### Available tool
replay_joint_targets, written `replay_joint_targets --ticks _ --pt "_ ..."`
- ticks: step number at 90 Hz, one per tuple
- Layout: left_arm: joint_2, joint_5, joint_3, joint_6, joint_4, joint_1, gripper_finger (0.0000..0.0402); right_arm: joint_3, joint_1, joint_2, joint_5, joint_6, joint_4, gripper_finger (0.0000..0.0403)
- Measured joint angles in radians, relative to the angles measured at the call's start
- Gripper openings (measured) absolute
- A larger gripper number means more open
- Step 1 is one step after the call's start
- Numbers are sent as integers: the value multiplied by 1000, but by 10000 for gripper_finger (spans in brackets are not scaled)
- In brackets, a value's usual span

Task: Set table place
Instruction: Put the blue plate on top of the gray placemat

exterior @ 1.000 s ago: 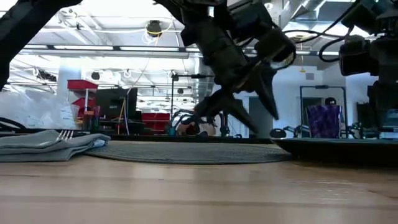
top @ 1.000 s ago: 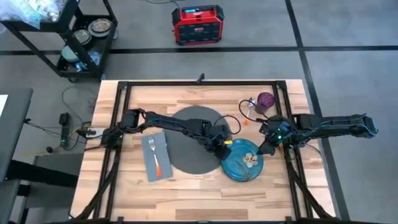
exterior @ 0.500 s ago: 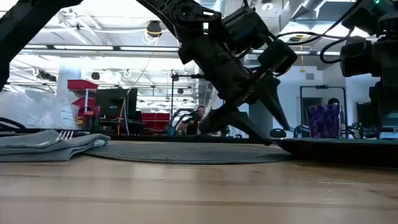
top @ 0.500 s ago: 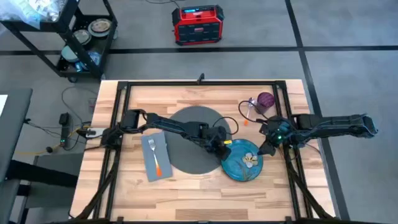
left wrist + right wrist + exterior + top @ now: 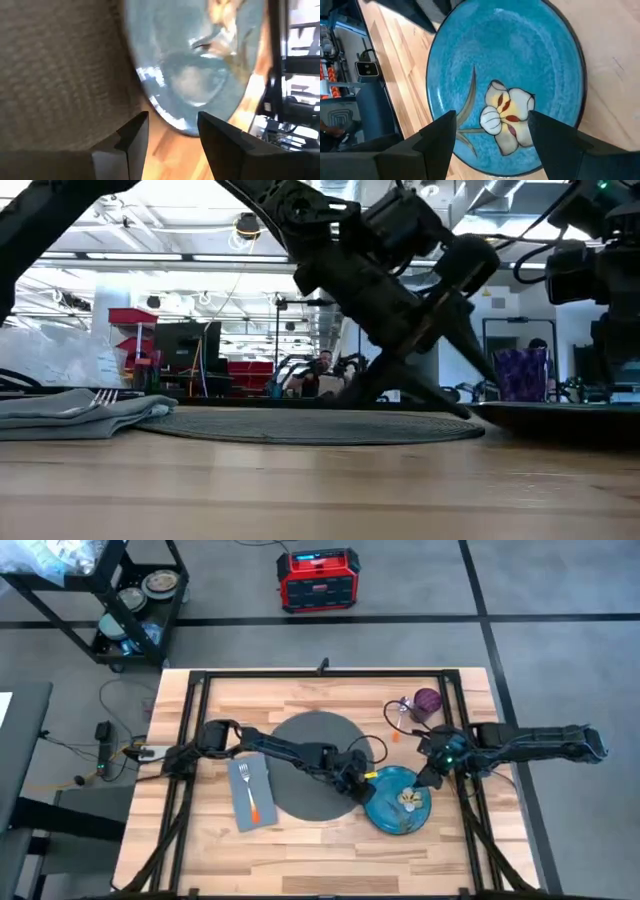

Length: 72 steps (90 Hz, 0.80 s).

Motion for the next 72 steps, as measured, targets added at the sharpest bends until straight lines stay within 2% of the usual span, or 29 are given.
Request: replay_joint_targets --ticks 31,42,54,63,72 --pt "0 -21 0 -31 33 5 154 0 -36 0 -12 -28 1 234" --pt "2 -66 0 -37 47 0 154 0 -44 0 -13 -36 2 234" --pt "70 -64 7 -98 170 -18 151 0 -59 0 -20 -42 1 234" --pt "128 -11 53 -168 241 -38 144 1 -70 0 -42 -41 -2 234" --pt "155 -9 98 -169 244 -45 113 1 -81 0 -41 -39 3 234"
